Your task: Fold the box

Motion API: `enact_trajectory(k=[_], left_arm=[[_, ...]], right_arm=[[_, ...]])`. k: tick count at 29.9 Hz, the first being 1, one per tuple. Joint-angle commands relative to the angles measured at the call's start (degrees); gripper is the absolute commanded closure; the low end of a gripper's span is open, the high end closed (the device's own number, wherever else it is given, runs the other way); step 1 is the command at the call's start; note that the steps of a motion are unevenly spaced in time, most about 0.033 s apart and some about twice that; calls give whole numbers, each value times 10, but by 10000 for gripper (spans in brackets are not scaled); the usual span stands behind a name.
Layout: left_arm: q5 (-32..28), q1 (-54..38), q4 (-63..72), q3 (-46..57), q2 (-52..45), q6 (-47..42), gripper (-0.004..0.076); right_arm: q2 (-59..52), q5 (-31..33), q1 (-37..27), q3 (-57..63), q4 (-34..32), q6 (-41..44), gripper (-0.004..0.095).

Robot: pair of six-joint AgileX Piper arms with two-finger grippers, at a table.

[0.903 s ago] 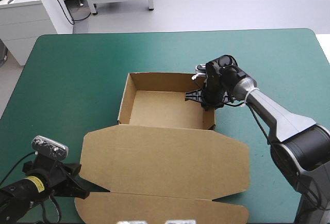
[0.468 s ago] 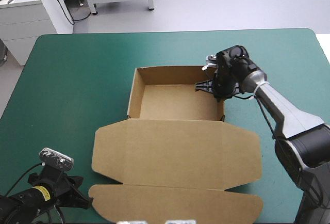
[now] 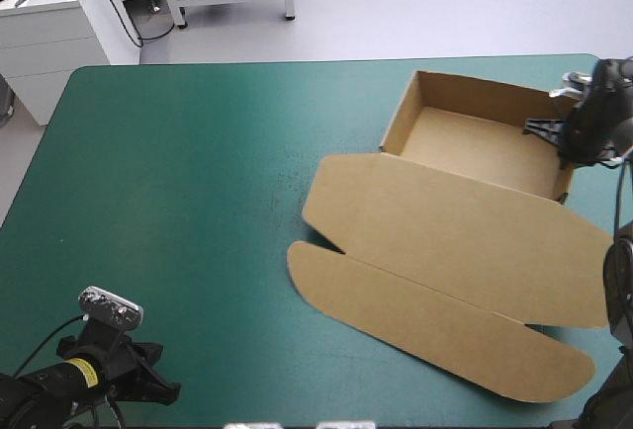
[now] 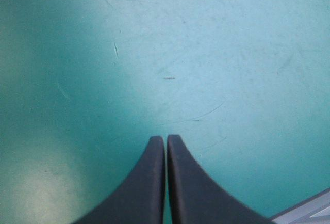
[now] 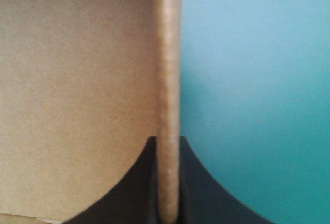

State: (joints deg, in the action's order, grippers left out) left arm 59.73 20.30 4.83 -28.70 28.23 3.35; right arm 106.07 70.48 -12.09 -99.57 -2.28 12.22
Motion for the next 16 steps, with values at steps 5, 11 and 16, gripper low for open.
enact_trajectory(k=[5, 11, 16], left_arm=[[-20, 2, 12, -12, 4, -1, 732], [-19, 2, 12, -12, 4, -1, 732], [-13, 2, 15, -11, 4, -1, 732]], right_arm=[[-35, -5, -156, -20, 0, -33, 927], [-30, 12, -206, -20, -9, -37, 894], [-25, 12, -205, -20, -12, -53, 678]])
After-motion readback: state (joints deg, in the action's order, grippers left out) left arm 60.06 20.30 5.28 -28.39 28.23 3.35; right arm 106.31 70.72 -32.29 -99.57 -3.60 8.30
